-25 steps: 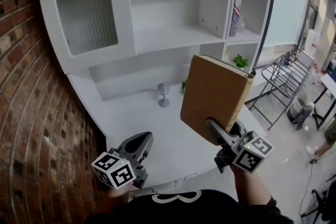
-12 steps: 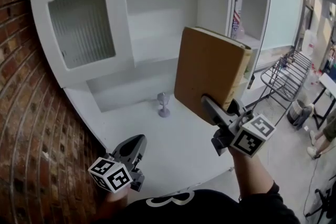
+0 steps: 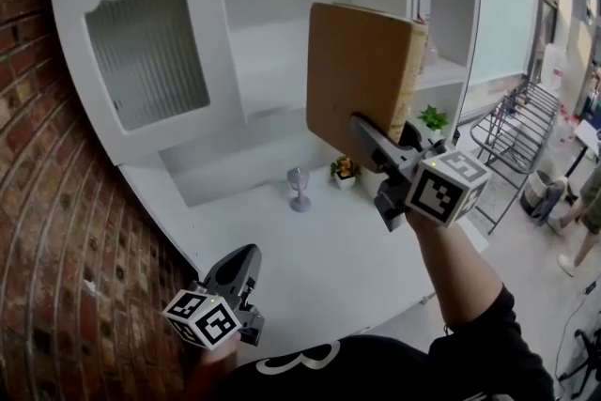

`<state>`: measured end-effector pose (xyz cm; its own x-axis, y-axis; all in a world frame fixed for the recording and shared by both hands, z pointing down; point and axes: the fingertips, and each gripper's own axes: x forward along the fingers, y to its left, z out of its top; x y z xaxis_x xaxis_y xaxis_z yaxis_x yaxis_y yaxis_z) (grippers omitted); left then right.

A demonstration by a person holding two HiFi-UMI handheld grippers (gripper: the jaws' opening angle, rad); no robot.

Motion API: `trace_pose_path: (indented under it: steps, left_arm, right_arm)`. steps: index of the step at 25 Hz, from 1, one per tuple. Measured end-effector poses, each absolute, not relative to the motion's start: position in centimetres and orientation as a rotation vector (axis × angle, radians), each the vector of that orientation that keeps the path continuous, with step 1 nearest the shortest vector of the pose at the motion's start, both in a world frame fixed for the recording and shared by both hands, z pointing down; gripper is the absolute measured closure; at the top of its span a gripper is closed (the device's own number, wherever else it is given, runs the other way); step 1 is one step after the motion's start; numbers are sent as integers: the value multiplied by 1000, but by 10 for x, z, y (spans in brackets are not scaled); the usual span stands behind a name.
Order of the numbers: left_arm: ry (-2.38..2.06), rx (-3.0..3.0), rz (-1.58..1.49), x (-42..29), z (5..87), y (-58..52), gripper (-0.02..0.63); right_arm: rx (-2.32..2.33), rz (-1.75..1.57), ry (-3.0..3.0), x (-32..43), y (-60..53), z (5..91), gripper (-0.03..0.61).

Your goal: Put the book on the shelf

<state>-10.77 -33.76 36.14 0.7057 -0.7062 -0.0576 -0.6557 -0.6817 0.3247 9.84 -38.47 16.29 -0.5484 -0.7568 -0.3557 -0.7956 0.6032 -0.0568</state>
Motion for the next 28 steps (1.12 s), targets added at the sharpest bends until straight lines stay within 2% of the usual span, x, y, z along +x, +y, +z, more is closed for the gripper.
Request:
trace_pose_path:
  steps: [9,28]
  left_arm:
    - [-1163,2594,-261,-117,359,-338,611]
    - [-1407,2489,-283,-150,361,-367,611]
  right_arm:
    - [-1289,230,2479,94,-429,125,373]
    - [-1429,221,2490,59,-550,130,373]
